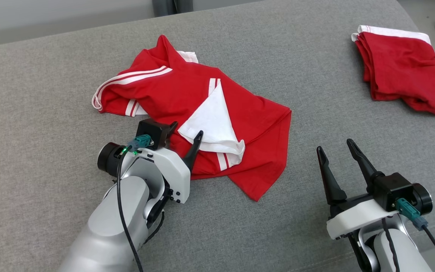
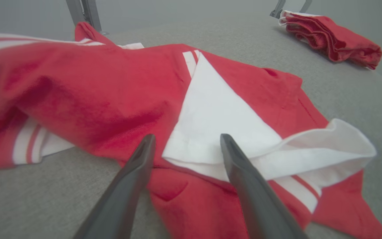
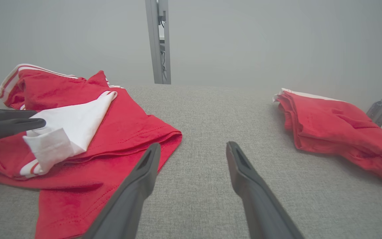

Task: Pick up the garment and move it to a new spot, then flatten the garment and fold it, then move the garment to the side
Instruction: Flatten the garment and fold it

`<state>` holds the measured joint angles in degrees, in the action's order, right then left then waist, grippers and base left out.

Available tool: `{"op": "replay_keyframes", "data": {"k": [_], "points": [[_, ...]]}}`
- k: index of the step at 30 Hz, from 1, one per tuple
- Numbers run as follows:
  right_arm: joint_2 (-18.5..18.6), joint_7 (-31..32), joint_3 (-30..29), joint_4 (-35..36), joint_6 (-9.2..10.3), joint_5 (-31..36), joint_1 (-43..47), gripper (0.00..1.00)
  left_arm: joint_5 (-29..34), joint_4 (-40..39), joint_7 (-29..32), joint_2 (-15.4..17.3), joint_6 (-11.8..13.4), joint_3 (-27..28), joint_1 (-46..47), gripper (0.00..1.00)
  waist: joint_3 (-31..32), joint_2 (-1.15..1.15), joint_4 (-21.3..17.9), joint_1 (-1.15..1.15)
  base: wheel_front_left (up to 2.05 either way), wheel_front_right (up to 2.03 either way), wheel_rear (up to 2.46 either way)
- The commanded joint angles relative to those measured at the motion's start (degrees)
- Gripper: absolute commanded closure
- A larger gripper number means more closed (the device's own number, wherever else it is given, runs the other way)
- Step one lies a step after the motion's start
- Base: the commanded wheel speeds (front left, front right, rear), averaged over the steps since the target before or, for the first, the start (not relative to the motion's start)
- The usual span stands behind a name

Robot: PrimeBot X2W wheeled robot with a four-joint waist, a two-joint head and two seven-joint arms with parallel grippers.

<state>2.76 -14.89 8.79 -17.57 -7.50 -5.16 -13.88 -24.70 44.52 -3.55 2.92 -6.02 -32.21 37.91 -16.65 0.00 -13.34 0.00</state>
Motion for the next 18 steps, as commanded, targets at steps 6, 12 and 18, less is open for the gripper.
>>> {"op": "replay_keyframes", "data": {"k": [6, 12, 18], "points": [[0.2, -0.3, -0.1, -0.2, 0.00, 0.2, -0.7, 0.00, -1.9, 0.6, -0.5, 0.2, -0.6, -1.0, 1.3, 0.55, 0.3, 0.00, 0.4, 0.00, 0.00, 0.00, 0.00], [0.2, -0.3, -0.2, -0.3, 0.00, 0.1, -0.5, 0.00, -3.4, 0.9, -1.0, 0.2, -0.8, -2.2, 1.6, 1.00, 0.5, 0.00, 0.8, 0.00, 0.00, 0.00, 0.00], [0.2, -0.3, -0.1, -0.4, 0.00, 0.2, -0.3, 0.00, -4.1, 1.4, -2.7, 0.1, -0.3, -2.4, 1.9, 1.00, 0.9, 0.00, 1.1, 0.00, 0.00, 0.00, 0.00]]}}
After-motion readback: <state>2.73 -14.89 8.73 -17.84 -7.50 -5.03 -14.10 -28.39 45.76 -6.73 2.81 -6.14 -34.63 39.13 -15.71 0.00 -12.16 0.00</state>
